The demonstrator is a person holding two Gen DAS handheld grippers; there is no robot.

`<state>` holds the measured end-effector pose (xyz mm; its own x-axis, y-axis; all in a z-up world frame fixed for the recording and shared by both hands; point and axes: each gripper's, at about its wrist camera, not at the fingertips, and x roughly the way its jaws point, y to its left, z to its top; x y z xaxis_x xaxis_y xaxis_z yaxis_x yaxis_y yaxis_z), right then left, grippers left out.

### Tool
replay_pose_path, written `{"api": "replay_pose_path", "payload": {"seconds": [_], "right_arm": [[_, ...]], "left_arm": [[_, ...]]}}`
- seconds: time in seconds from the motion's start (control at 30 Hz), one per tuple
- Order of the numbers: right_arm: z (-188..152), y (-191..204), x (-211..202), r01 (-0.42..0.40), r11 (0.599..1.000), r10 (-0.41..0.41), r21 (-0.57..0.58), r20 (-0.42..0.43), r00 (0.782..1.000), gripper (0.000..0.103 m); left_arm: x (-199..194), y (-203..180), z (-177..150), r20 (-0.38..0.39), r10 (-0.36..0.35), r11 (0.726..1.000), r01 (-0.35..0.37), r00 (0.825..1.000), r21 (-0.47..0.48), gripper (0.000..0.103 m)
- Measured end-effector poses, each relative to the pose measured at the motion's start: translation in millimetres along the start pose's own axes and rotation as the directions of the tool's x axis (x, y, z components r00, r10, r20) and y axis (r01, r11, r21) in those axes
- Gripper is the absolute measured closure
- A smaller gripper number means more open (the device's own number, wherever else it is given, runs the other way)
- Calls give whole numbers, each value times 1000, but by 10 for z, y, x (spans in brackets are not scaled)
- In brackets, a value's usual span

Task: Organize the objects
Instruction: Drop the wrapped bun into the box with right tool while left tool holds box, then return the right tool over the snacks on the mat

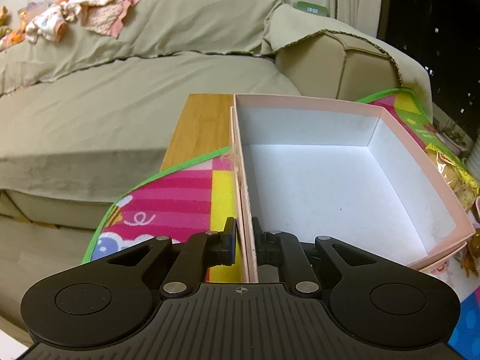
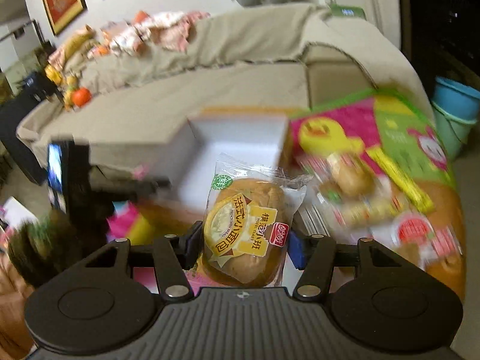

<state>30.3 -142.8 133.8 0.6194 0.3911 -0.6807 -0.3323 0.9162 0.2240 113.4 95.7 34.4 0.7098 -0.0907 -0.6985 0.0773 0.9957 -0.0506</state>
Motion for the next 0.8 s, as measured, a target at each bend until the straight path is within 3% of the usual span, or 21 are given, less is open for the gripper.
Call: {"api": "replay_pose_path", "payload": {"seconds": [0.13,0.17,0.2,0.23,0.37,0.43,0.5,0.6,0.7,0.8], "right_arm": [[609,267,311,-31,999,31,5,102,994,46],[609,267,311,-31,999,31,5,102,994,45],[838,344,545,-62,998,58,25,130,990,35],[838,344,545,-62,998,58,25,130,990,24],[966,459,859,-86,996,82,28,119,990,24],[880,459,852,-102,995,100,9,118,988,24],[761,418,781,-66,998,67,-17,128,989,23],[420,190,579,52,997,-45,-55,131,990,20],[244,56,485,103,993,-96,-58,115,989,19],[-18,-163,384,221,974,-217,-57,67,974,19]], "left_arm": [[-7,36,-15,-3,-19,1000,19,1000,-22,91],[-7,35,-16,-4,-18,1000,18,1000,-23,91],[-12,33,-16,-6,-16,1000,16,1000,-22,91],[-16,27,-14,-8,-13,1000,13,1000,-23,91],[-31,18,-12,-14,-7,1000,7,1000,-25,91],[-29,18,-10,-15,-5,1000,5,1000,-21,91],[-21,8,-8,-16,-3,1000,2,1000,-16,91],[-19,10,-22,-15,-1,1000,1,1000,-11,91],[-19,9,-24,-15,-1,1000,1,1000,-13,91],[-11,10,-26,-16,-4,1000,3,1000,-13,91]]}}
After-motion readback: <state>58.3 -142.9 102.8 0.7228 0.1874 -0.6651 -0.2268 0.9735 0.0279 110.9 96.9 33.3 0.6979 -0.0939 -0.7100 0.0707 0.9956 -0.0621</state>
